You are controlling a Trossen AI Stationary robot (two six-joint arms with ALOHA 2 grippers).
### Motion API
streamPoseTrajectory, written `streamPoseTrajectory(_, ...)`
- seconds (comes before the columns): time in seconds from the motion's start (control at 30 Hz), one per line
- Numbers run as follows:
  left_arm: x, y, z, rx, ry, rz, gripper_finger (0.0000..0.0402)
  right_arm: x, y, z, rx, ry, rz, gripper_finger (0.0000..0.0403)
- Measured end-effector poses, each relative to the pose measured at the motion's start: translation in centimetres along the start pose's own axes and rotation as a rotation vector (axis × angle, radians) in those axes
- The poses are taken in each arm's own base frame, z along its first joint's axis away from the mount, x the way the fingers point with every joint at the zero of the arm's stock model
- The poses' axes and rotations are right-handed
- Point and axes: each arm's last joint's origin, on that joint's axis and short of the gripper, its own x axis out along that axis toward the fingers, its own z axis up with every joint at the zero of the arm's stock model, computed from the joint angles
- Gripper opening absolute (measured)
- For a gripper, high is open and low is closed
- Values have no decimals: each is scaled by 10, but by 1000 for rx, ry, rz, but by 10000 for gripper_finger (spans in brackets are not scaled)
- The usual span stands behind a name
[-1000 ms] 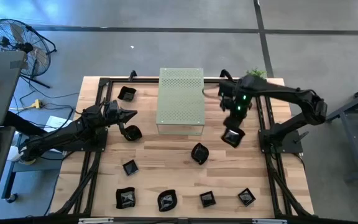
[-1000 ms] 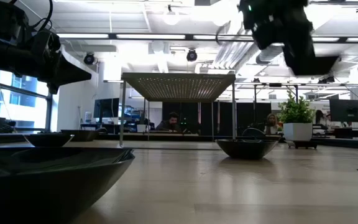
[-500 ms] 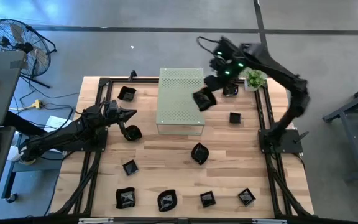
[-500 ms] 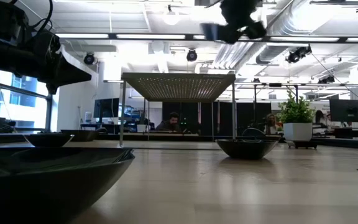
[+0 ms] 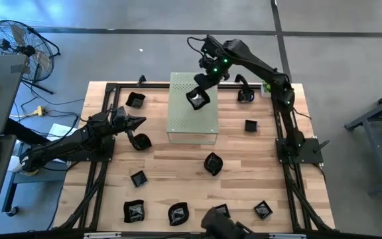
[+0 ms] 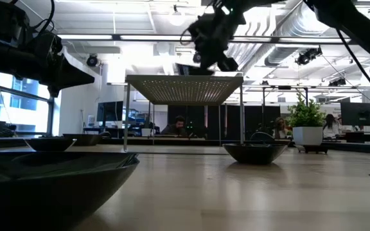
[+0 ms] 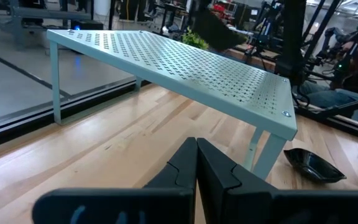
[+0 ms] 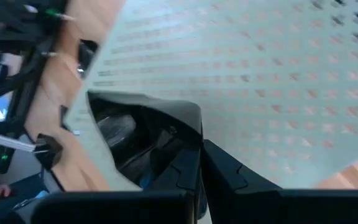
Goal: Pick & Place Mini shaped plates
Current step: Put the middle black distorted square plate on the shelf
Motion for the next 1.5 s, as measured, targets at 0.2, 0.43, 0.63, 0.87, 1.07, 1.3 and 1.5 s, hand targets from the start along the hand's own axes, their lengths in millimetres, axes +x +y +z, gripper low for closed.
streamPoseTrajectory(0.2,0,0,0,0,0,0,0,9,-9,2,-9,2,-27,9)
streamPoseTrajectory(0.43,0,0,0,0,0,0,0,9,-7,9,-26,-64,-6,9)
streamPoseTrajectory(0.63,0,0,0,0,0,0,0,9,-6,11,-52,-81,-18,9)
streamPoseTrajectory(0.87,0,0,0,0,0,0,0,11,-4,10,-63,-72,-12,9)
streamPoseTrajectory(1.07,0,0,0,0,-1,1,0,24,-2,9,-85,-42,-14,9)
streamPoseTrajectory(1.3,0,0,0,0,0,1,0,24,0,10,-96,-53,-21,26)
streamPoseTrajectory(1.5,0,-1,1,-126,-9,-17,0,23,-1,10,-123,-57,-33,69)
